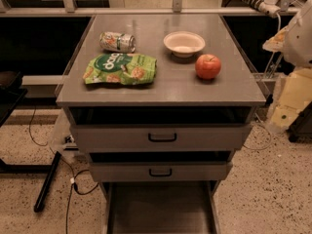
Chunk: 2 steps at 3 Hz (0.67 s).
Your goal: Place apple into bottom drawer
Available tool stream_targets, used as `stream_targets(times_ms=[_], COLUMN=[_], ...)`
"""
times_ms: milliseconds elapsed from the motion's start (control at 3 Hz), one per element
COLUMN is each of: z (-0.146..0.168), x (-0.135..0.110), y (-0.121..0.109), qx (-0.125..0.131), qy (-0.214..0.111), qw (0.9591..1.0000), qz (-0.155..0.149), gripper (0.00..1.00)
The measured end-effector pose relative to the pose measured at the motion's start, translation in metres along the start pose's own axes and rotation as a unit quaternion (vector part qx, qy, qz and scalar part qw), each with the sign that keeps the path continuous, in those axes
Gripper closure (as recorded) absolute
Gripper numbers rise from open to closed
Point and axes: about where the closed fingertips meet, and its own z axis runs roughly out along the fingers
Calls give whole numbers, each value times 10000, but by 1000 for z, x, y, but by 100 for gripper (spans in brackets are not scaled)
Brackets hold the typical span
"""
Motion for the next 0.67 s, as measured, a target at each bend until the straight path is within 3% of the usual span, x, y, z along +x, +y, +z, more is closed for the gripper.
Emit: stream_targets(times_ms=[333, 667], z=[-1, 2], x=[-1, -15], y=[0, -8], qx=[34, 298], qy=[-15, -191], qw=[10000, 9992], qz=[-16, -194], gripper=[0, 0])
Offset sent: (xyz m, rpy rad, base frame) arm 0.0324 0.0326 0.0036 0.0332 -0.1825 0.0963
